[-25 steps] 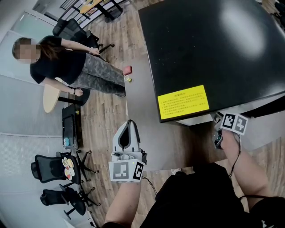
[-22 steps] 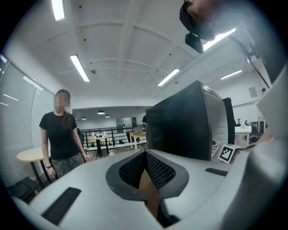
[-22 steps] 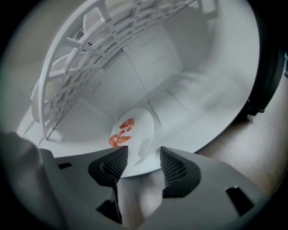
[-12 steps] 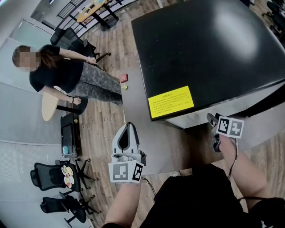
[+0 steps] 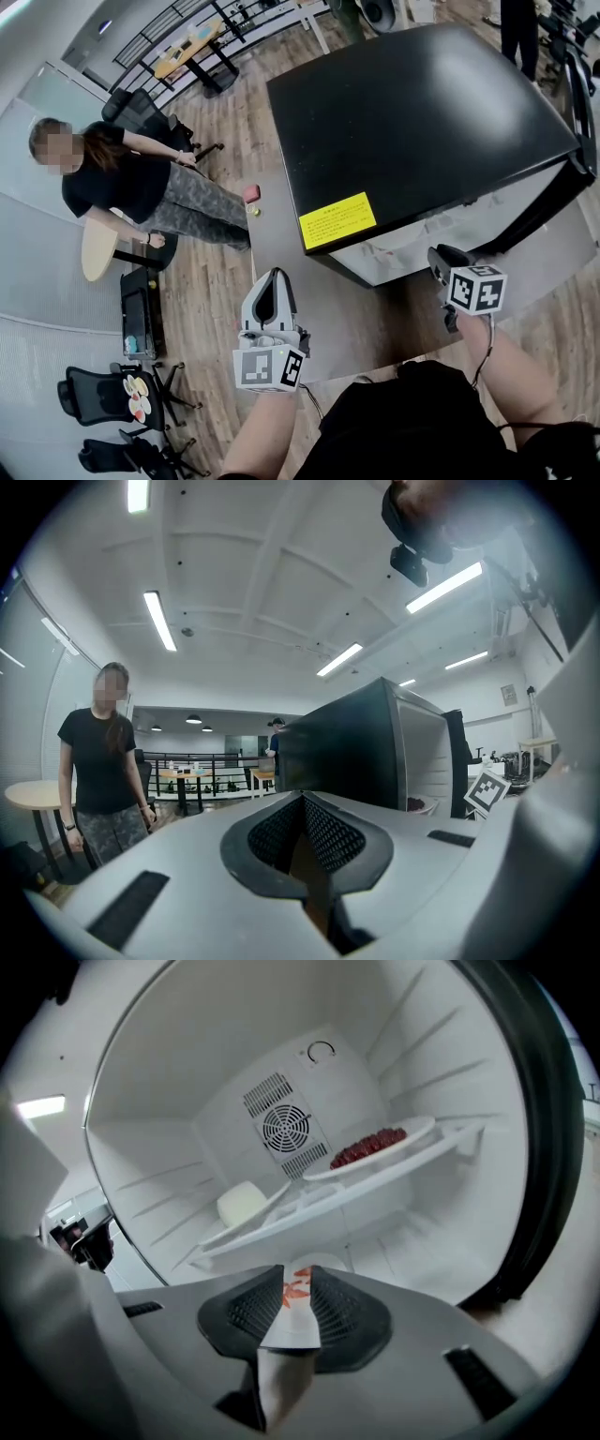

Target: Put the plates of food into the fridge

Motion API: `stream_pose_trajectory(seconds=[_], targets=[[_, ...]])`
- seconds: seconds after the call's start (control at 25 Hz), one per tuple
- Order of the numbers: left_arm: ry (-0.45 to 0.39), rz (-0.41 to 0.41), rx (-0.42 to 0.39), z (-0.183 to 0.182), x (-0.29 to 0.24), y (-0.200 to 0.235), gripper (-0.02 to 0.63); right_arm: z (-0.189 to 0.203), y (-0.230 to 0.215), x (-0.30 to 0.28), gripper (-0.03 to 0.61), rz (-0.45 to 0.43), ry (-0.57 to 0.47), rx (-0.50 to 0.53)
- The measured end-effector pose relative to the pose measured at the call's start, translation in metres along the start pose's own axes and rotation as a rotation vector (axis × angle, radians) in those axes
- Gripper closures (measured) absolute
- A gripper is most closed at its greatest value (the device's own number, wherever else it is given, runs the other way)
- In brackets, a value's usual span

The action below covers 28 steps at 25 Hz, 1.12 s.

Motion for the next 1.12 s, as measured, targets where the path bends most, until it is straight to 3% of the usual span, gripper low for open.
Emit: stream_pose_trajectory(seconds=[0.44, 1.12], targets=[[-0.026, 0.062, 0.007, -0.006, 0.020, -0.020, 0.609, -0.030, 0.028, 0.073, 0.529, 0.090, -0.177, 0.217], [-0.057, 0.089, 0.036, -0.007, 0.056, -0.041, 0.611, -0.040, 0.049, 0.162, 0.571, 0.130, -0.349, 0.354]])
Point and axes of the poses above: the fingertips, and each gripper's own axes: x backward along the fingers, y to its left, z out of its underside, the point moved 3 cm from there along x, backward along the fingers, and after that the axes turned 11 degrees about y, right-handed, at the moved point
